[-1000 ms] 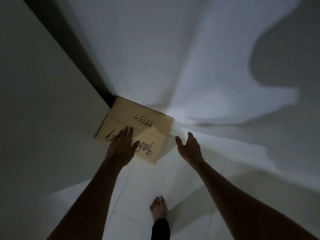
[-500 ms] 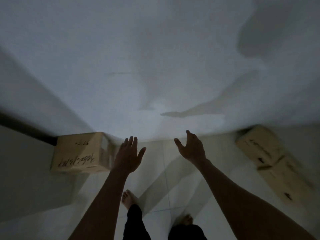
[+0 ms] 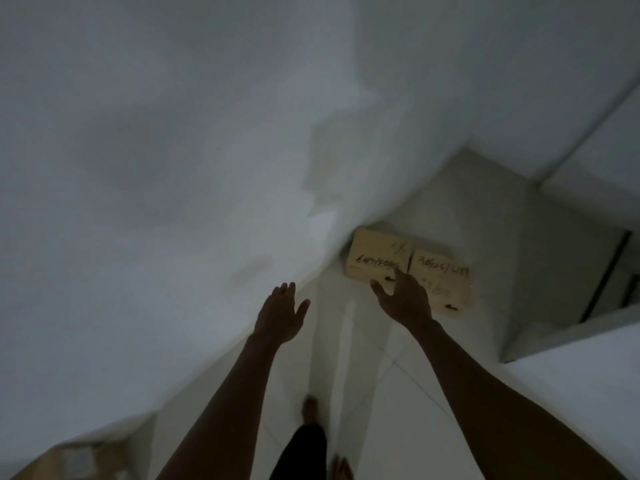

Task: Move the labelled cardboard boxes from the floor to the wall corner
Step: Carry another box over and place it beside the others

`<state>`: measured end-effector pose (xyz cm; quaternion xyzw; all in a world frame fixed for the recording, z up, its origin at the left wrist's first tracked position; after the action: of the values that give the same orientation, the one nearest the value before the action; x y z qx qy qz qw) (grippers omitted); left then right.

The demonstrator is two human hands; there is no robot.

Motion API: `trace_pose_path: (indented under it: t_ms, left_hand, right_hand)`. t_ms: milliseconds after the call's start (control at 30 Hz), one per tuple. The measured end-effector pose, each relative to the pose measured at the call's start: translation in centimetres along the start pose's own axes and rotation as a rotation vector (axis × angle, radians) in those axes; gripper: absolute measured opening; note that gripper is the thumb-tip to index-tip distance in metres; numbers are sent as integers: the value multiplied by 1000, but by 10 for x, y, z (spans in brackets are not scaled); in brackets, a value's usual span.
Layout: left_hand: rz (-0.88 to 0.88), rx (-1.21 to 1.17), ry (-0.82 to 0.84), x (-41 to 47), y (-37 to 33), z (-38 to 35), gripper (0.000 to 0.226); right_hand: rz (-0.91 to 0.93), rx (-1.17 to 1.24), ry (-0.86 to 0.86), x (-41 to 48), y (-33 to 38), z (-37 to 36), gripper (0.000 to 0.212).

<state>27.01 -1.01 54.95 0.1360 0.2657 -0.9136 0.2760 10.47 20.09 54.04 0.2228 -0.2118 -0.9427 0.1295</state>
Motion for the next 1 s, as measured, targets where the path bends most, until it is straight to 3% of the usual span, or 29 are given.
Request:
trace_pose_path:
  t_ms: [200, 533, 800, 1000]
  left_hand:
    - [-58, 35, 77, 97, -67, -18, 64]
    - [-106, 14, 232, 281, -165, -74, 64]
    - [-194, -1, 310, 399, -267, -157, 51]
    - [-193, 8, 335, 499, -328, -252, 47]
  right_hand:
    - [-113, 33, -26, 69, -53, 55, 74]
    - [-385, 130, 5, 211, -163, 90, 73]
    - [-482, 170, 18, 323, -307, 70, 84]
    - [-558, 162, 53, 401, -374, 70, 71]
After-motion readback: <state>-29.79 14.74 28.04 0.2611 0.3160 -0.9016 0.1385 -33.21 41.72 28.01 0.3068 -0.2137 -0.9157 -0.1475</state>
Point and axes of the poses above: each hand's wrist, its own x-axis towards the middle knuckle, its own z-axis out of the back of the hand, y = z × x, the point moved 7 cm from there along x, towards the middle knuckle, and after that the axes turned 3 degrees about y, right-handed, at the moved point
